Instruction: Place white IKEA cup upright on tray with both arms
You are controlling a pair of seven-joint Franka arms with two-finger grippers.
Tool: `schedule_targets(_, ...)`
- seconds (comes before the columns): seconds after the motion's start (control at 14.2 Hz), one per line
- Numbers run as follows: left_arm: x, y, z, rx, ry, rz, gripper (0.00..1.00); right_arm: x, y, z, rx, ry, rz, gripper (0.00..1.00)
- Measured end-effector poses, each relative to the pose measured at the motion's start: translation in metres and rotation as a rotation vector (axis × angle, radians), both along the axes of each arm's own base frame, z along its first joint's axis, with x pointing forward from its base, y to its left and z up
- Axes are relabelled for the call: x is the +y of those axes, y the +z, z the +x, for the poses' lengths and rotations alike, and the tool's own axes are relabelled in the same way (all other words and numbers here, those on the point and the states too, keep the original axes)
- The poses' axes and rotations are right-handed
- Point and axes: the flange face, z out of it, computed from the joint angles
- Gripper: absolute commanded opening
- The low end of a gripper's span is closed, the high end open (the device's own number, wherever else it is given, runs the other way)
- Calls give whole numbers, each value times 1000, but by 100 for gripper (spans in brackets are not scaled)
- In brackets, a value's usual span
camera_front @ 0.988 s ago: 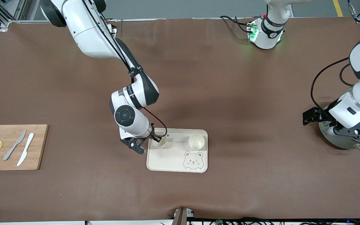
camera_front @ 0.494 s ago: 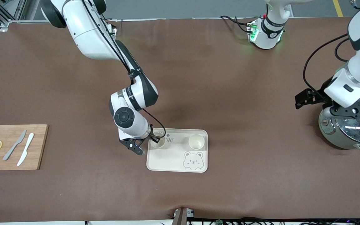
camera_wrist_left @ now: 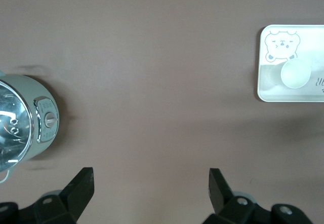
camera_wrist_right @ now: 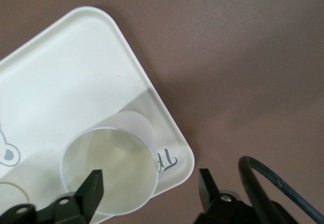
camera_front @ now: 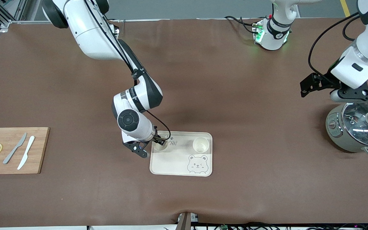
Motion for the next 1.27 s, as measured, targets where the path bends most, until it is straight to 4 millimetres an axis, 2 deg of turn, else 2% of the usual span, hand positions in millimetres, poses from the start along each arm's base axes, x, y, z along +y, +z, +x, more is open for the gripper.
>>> schedule_targets(0.28,-5,-1,-14,9,-8,10,100,-24,52,12,70,-14,-24,100)
schedule_targets(0.49,-4,-13,-27,14,-11,20,100,-63,97,27,84,-48,-20,100)
schedule_targets(0.63,-1,-24,-35,24,-33,27,100,-90,137,34,54,-71,-7,100)
schedule_targets(0.78,3,-32,-39,22,-43,31,100,-119,178,31,52,-45,-8,100)
schedule_targets(0.92,7,-39,-44,10,-37,32,100,-154,210,25,73,4,-4,100)
schedule_targets(1.13,17,-40,-47,1,-31,33,100,-206,247,17,80,81,12,100)
schedule_targets(1.27,28,-37,-47,-4,-26,25,100,-228,264,6,77,132,-10,100)
